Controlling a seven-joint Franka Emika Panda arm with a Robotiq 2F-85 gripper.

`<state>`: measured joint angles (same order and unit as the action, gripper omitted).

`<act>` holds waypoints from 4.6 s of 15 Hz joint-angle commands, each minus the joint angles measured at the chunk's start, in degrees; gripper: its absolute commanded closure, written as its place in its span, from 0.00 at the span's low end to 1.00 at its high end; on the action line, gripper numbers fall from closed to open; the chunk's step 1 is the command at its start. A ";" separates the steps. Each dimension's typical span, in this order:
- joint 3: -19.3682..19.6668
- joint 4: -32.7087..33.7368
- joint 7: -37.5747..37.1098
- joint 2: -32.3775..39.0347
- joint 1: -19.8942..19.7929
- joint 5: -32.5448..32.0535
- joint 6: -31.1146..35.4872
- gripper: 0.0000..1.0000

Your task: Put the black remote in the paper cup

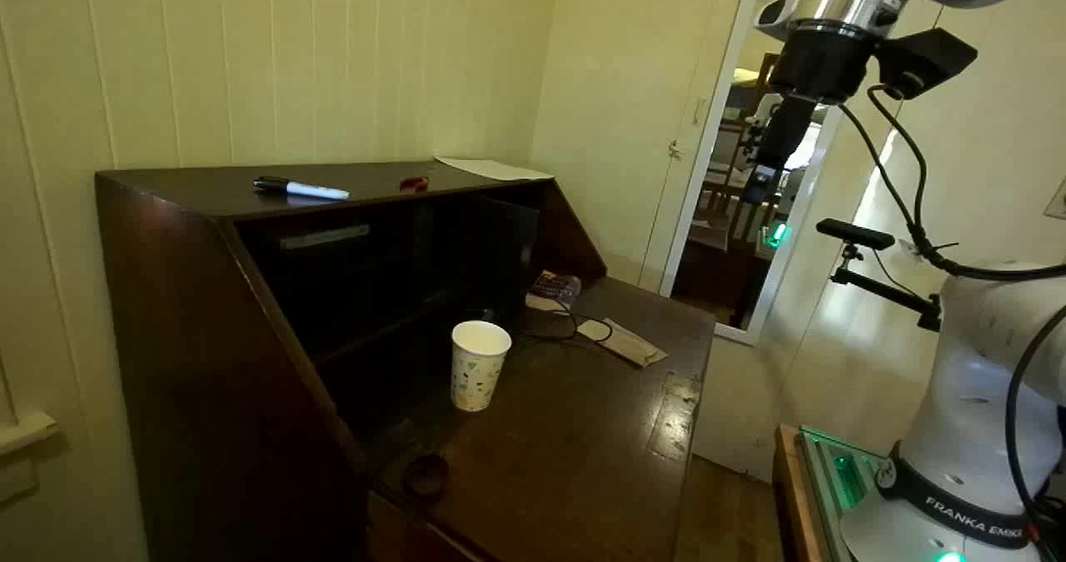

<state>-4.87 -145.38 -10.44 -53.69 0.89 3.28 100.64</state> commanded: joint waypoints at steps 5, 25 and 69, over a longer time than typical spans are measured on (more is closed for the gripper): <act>-0.21 0.19 0.24 0.06 -0.36 0.19 -0.18 0.00; -0.21 0.19 0.24 0.06 -0.36 0.19 -0.18 0.00; -12.65 9.25 -47.93 40.03 -28.91 -19.90 40.33 0.00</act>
<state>-12.06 -137.63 -47.08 -16.42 -22.85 -12.42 140.81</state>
